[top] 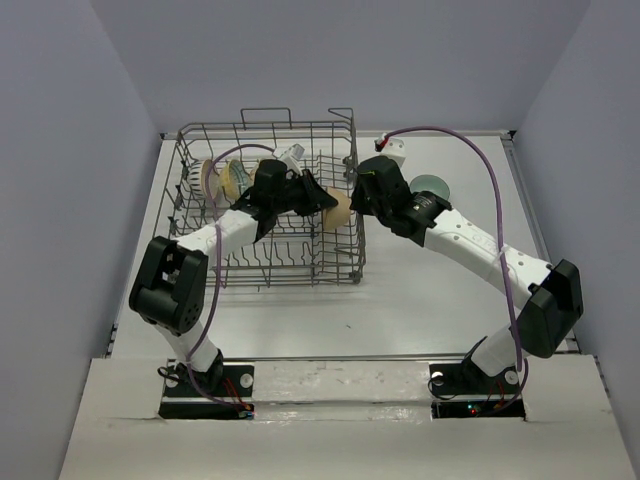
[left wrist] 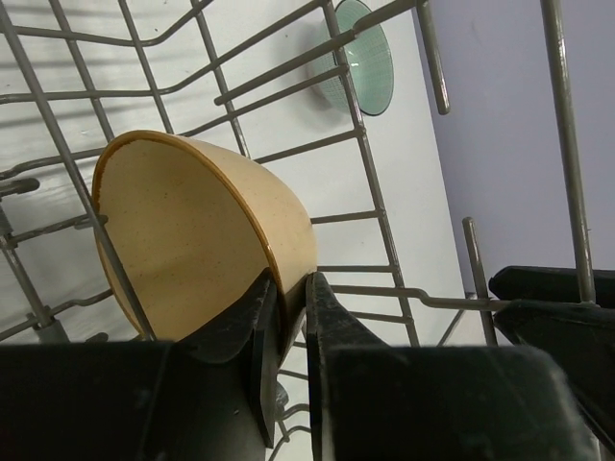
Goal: Load the bowls into the dish rack
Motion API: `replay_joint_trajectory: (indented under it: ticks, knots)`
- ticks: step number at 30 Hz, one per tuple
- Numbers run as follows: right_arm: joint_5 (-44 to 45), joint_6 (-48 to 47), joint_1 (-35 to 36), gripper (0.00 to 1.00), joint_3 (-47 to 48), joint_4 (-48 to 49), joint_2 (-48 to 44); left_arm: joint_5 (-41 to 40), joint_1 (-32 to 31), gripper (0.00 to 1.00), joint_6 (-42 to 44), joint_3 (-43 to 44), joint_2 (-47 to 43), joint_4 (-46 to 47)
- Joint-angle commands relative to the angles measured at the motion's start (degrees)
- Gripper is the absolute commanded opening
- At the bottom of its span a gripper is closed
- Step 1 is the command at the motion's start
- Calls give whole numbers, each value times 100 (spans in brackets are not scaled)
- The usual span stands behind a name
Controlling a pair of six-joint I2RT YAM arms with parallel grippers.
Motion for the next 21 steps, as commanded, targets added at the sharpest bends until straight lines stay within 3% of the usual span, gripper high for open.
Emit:
replay_joint_trajectory:
  ticks: [1,8,21]
  knots:
    - [429,15,-69,34,-49,7,19,-1025,311,21,586,75,-242,-800]
    - [464,41,-69,34,-67,-1,10,-1201,319,29,709,119,-260,-1019]
    - [411,41,-69,33,-40,-10,63,-1272,320,34,823,49,-269,-1142]
